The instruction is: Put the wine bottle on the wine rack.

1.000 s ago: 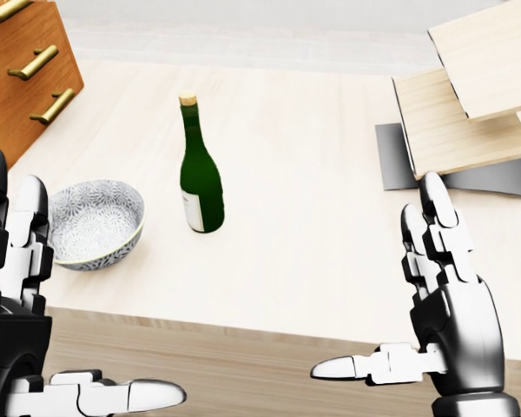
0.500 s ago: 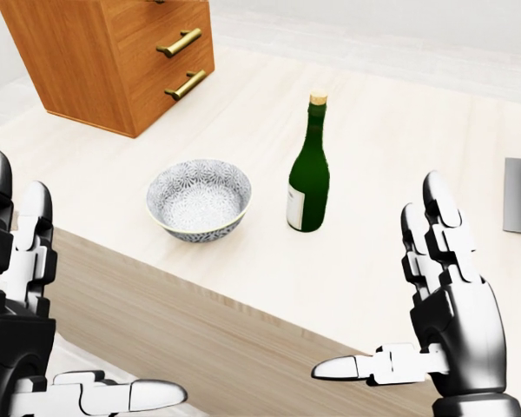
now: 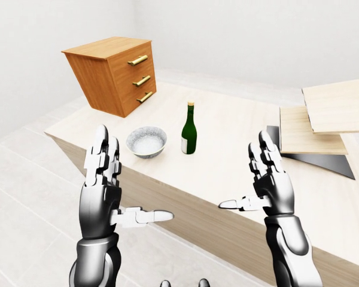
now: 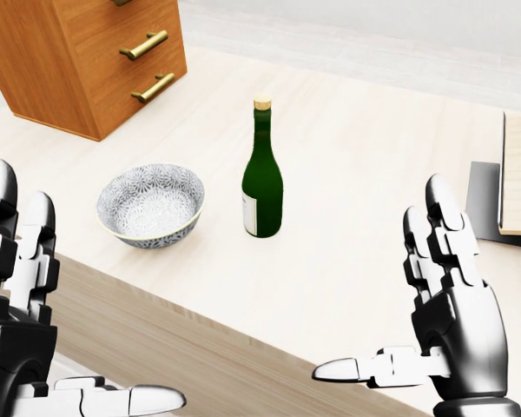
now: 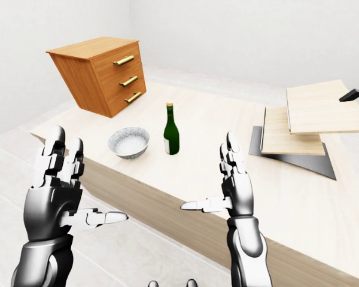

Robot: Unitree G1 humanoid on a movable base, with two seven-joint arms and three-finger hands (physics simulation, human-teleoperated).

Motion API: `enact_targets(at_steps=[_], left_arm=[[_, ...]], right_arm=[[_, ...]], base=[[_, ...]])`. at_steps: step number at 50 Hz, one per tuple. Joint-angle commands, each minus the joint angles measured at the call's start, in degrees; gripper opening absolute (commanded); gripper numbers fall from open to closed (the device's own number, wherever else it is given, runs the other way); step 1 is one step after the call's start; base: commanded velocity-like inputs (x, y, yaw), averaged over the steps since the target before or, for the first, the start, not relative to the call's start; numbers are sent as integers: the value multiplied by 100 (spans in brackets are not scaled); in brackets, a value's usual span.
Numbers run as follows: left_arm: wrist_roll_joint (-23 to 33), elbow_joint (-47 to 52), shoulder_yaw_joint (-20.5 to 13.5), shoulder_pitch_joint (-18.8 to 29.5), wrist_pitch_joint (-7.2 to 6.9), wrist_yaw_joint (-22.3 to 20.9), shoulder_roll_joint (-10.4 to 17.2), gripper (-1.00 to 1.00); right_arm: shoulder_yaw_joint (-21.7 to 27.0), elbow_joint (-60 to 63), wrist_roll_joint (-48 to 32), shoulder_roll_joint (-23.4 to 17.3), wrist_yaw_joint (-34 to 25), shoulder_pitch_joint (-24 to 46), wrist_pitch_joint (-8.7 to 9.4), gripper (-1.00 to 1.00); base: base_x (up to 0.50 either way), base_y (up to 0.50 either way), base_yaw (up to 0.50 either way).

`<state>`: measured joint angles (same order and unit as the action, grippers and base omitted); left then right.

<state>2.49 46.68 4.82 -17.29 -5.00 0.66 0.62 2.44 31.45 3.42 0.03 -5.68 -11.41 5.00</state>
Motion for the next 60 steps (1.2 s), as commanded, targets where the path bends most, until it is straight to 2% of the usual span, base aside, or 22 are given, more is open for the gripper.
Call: enact_targets(at_steps=[1, 5, 22, 37, 60], left_arm=[[1, -10, -13, -21, 0, 0, 7, 100], [-9, 70, -31, -28, 0, -12, 11, 100], [27, -81, 23, -103, 0, -134, 51, 100], [8, -85, 40, -142, 0, -130, 34, 100], [-19, -184, 10, -261, 0, -146, 42, 100]], right_arm=[[-102, -36, -82, 1, 28, -1, 0, 100], [-151, -59, -104, -16, 12, 25, 0, 100], [-114, -48, -26, -13, 28, 151, 0, 100], [-29, 4, 166, -14, 45, 215, 0, 100], [-88, -103, 154, -9, 99, 235, 0, 100]], base=[[0, 0, 0], [0, 0, 0], [43, 2, 0], [24, 5, 0], [3, -1, 0]])
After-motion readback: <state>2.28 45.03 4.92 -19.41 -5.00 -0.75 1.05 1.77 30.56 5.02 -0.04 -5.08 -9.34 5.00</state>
